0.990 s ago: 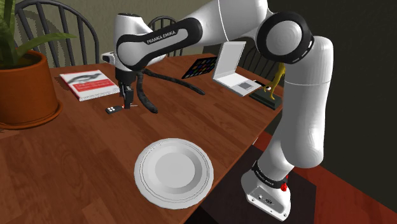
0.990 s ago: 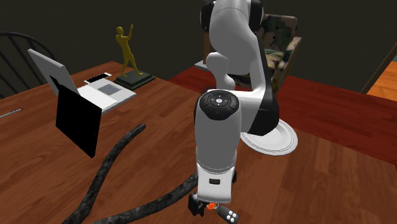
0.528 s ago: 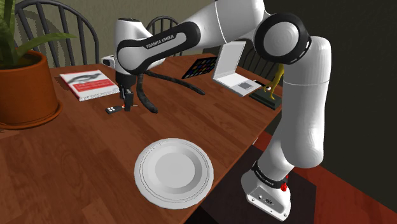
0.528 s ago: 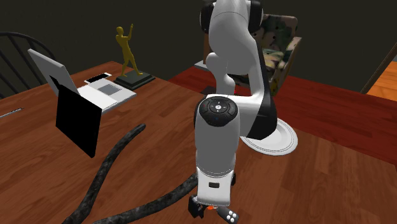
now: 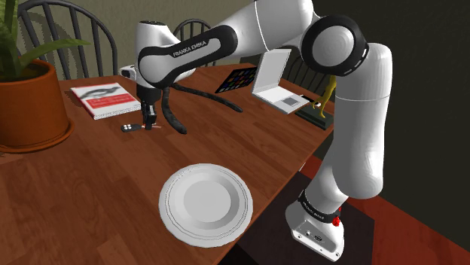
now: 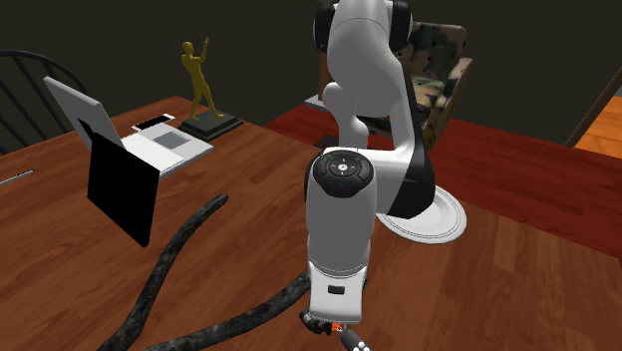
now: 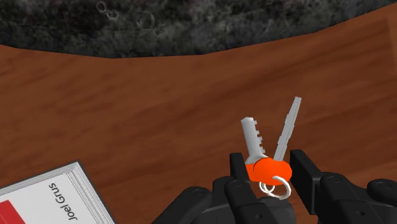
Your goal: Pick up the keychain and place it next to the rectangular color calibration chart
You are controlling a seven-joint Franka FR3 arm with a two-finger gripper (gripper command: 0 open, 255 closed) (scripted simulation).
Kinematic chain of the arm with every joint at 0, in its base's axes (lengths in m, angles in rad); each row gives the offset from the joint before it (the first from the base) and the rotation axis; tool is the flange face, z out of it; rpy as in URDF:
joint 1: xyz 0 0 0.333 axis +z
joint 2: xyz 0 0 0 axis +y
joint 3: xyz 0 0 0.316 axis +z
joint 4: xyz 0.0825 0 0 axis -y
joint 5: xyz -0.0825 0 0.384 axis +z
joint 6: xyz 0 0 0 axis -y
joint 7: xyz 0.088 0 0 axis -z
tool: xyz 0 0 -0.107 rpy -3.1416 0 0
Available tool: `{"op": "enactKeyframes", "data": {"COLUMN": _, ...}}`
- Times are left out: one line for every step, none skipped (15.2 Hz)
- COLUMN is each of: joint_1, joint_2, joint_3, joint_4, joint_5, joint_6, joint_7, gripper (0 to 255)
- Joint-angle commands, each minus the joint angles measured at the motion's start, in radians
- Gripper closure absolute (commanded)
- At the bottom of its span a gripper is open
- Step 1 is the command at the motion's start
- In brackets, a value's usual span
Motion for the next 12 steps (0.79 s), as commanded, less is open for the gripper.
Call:
{"op": "enactKeyframes", "data": {"joint_1": 0.000, "joint_2": 0.002, "joint_3": -0.001, "joint_4": 0.000, "joint_5": 0.000, "joint_6": 0.000, "joint_7": 0.000, "gripper": 255}}
{"op": "enactKeyframes", "data": {"joint_1": -0.001, "joint_2": 0.001, "joint_3": -0.001, "joint_4": 0.000, "joint_5": 0.000, "joint_6": 0.000, "joint_7": 0.000, "gripper": 255}}
{"op": "enactKeyframes", "data": {"joint_1": -0.001, "joint_2": 0.000, "joint_3": -0.001, "joint_4": -0.001, "joint_5": 0.000, "joint_6": 0.000, "joint_7": 0.000, "gripper": 255}}
{"op": "enactKeyframes", "data": {"joint_1": -0.001, "joint_2": 0.001, "joint_3": -0.001, "joint_4": 0.000, "joint_5": 0.000, "joint_6": 0.000, "joint_7": -0.001, "gripper": 255}}
{"op": "enactKeyframes", "data": {"joint_1": -0.001, "joint_2": 0.001, "joint_3": -0.001, "joint_4": -0.001, "joint_5": 0.000, "joint_6": 0.001, "joint_7": 0.000, "gripper": 255}}
{"op": "enactKeyframes", "data": {"joint_1": -0.001, "joint_2": -0.005, "joint_3": 0.000, "joint_4": 0.003, "joint_5": 0.000, "joint_6": -0.010, "joint_7": 0.000, "gripper": 255}}
{"op": "enactKeyframes", "data": {"joint_1": -0.001, "joint_2": -0.012, "joint_3": 0.000, "joint_4": 0.008, "joint_5": 0.001, "joint_6": -0.021, "joint_7": -0.001, "gripper": 255}}
{"op": "enactKeyframes", "data": {"joint_1": -0.002, "joint_2": -0.018, "joint_3": 0.000, "joint_4": 0.013, "joint_5": 0.002, "joint_6": -0.032, "joint_7": -0.001, "gripper": 255}}
{"op": "enactKeyframes", "data": {"joint_1": -0.002, "joint_2": -0.024, "joint_3": 0.001, "joint_4": 0.018, "joint_5": 0.003, "joint_6": -0.043, "joint_7": -0.001, "gripper": 255}}
{"op": "enactKeyframes", "data": {"joint_1": -0.002, "joint_2": -0.029, "joint_3": 0.001, "joint_4": 0.024, "joint_5": 0.003, "joint_6": -0.054, "joint_7": -0.001, "gripper": 255}}
{"op": "enactKeyframes", "data": {"joint_1": -0.002, "joint_2": -0.035, "joint_3": 0.001, "joint_4": 0.029, "joint_5": 0.004, "joint_6": -0.065, "joint_7": -0.001, "gripper": 255}}
{"op": "enactKeyframes", "data": {"joint_1": -0.002, "joint_2": -0.040, "joint_3": 0.002, "joint_4": 0.035, "joint_5": 0.004, "joint_6": -0.077, "joint_7": -0.001, "gripper": 255}}
